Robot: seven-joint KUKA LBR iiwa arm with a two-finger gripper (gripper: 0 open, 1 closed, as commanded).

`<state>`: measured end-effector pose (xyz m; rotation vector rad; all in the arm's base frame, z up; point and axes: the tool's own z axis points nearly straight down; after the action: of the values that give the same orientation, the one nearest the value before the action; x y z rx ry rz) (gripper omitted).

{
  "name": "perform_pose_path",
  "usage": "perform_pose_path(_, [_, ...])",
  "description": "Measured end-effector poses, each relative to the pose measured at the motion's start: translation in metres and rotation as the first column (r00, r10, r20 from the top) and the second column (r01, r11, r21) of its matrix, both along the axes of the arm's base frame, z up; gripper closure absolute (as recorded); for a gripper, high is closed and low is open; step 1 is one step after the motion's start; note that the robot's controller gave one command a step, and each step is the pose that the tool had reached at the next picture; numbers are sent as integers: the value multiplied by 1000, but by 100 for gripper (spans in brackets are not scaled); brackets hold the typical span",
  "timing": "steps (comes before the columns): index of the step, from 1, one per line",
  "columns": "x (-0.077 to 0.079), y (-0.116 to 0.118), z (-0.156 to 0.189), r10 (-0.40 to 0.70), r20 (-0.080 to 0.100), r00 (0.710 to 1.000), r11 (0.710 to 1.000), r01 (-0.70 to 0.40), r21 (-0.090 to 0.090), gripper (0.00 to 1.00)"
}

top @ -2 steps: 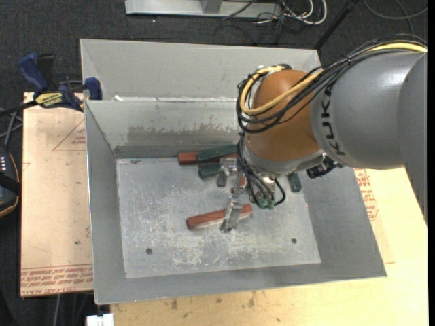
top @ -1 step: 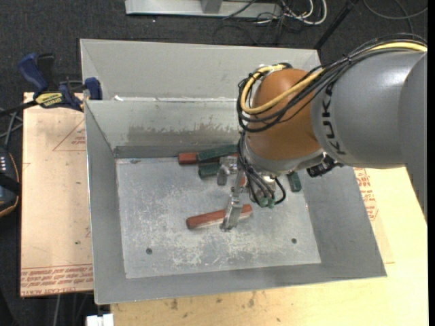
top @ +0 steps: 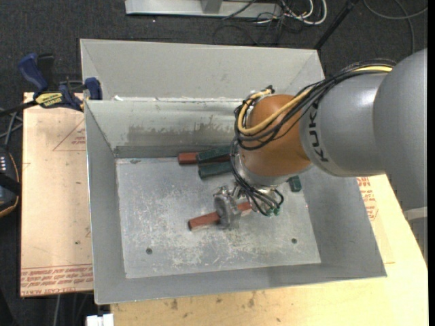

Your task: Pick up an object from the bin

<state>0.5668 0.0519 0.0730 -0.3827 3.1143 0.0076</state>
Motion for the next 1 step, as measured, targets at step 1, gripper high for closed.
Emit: perform_pose_path(1, [0,0,1,0,0,1000,1000,0,0,100])
